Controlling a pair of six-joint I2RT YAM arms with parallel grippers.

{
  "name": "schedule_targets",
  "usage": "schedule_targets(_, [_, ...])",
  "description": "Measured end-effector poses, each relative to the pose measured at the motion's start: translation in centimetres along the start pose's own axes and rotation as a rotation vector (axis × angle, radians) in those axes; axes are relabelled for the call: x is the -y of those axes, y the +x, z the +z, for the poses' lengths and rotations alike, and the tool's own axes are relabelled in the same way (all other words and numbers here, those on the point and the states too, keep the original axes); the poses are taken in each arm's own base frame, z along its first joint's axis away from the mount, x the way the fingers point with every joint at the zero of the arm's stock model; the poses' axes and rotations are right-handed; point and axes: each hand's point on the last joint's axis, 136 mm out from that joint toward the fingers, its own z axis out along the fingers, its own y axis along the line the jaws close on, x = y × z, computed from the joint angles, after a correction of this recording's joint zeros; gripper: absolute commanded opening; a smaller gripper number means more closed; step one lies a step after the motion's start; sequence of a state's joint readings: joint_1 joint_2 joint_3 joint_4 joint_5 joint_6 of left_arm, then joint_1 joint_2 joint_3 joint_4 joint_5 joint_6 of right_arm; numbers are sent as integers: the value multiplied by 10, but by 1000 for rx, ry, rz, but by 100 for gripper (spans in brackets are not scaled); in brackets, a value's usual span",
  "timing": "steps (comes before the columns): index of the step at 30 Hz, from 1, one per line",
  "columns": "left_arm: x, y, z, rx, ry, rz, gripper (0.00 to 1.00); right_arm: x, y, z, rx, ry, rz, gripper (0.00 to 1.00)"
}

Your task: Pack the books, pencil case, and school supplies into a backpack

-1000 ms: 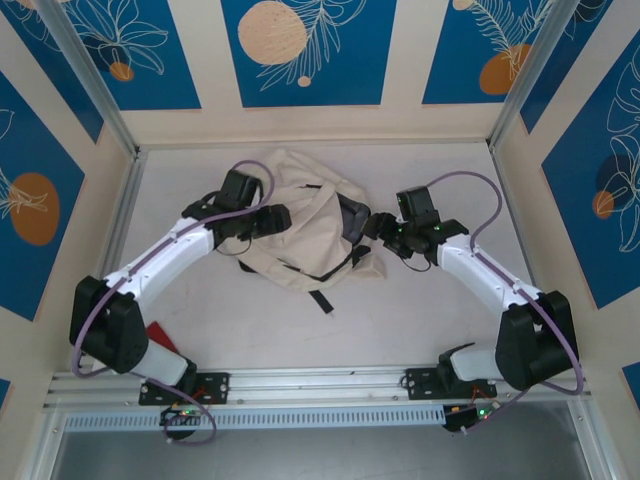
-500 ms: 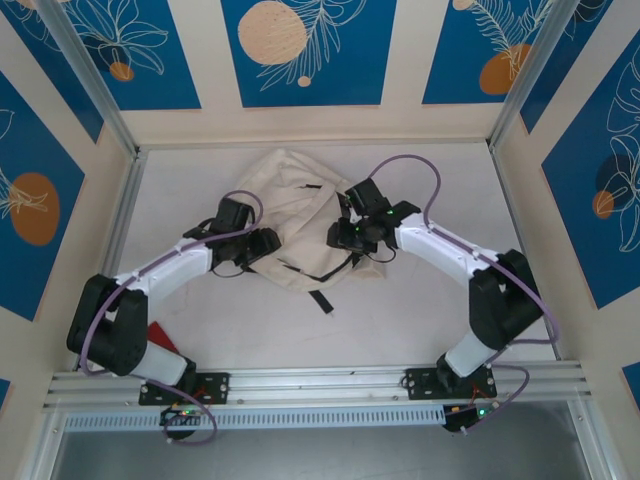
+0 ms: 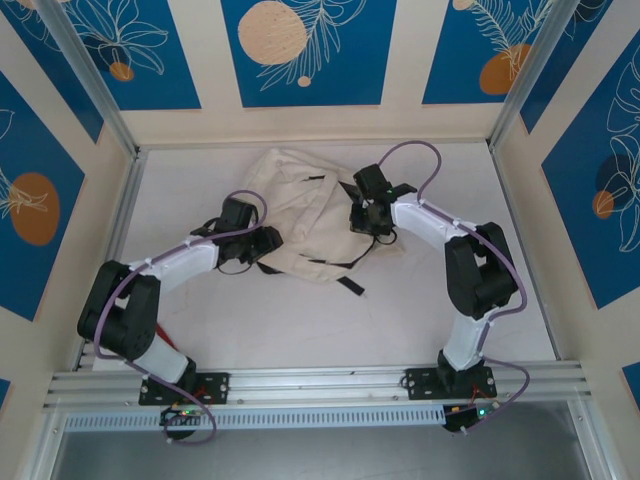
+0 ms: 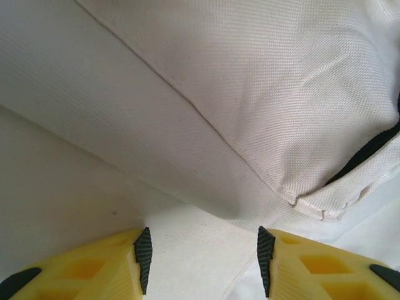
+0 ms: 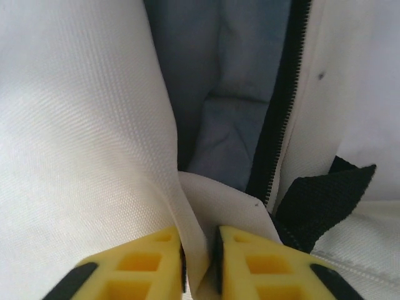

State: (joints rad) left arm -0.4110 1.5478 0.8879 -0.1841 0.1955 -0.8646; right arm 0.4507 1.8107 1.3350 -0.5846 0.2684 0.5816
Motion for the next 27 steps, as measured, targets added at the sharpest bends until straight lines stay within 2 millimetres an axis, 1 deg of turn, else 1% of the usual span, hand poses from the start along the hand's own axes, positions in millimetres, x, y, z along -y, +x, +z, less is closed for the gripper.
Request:
schedule_targets(1, [0, -1, 0, 2, 1, 0, 53, 0, -3, -3, 14, 12, -12, 44])
schedule_targets(3, [-1, 0, -1, 1, -3, 2, 57, -4, -4, -11, 41, 28, -45, 55])
schedule_targets(5, [-3, 0, -3, 1, -11, 5, 61, -11, 1, -24, 61, 42, -92, 61])
schedule_targets(8, [-4, -2, -9, 9, -19, 5, 65, -33, 15, -49, 88, 38, -187, 65])
schedule_targets(10, [-6, -4, -14, 18, -26, 6, 68, -56, 30, -62, 97, 20, -263, 65])
schedule_targets(13, [-11, -7, -20, 31, -44, 4, 71, -86, 58, -67, 75, -6, -379, 64])
schedule_targets(14, [-12, -8, -22, 36, -50, 2, 72, -93, 67, -65, 63, -10, -411, 63])
schedule_targets(16, [-16, -12, -27, 49, -60, -6, 73, -107, 86, -55, 23, -6, -483, 61])
schedule_targets(19, [-20, -17, -35, 74, -73, -16, 75, -112, 103, -31, -40, 22, -547, 57])
schedule_targets(23, [-21, -18, -37, 79, -79, -19, 75, -112, 112, -2, -99, 61, -580, 53])
schedule_targets(25, [-23, -17, -37, 74, -86, -21, 75, -111, 114, 8, -114, 79, -588, 51])
schedule_targets(27, [-23, -16, -37, 72, -87, -21, 75, -109, 114, 14, -119, 96, -588, 48])
